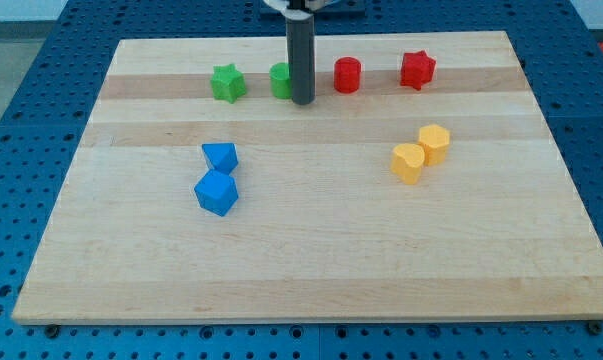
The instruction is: Place the green circle to the top right of the green star
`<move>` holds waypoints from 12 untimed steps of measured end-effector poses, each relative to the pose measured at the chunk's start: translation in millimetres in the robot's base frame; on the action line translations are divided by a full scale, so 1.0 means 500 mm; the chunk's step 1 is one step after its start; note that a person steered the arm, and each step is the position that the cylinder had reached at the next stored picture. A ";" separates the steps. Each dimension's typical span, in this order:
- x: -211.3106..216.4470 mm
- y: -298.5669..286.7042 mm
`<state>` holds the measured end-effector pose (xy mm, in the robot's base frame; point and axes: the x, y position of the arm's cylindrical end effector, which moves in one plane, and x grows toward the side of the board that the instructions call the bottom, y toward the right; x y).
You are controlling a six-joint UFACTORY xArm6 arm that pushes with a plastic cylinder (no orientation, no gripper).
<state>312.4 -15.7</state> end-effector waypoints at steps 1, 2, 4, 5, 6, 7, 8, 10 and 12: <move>-0.033 0.003; -0.032 0.035; 0.016 0.134; 0.004 0.182; -0.038 0.210; -0.042 0.209; -0.010 0.208; 0.094 0.208; 0.034 0.055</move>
<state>329.5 11.8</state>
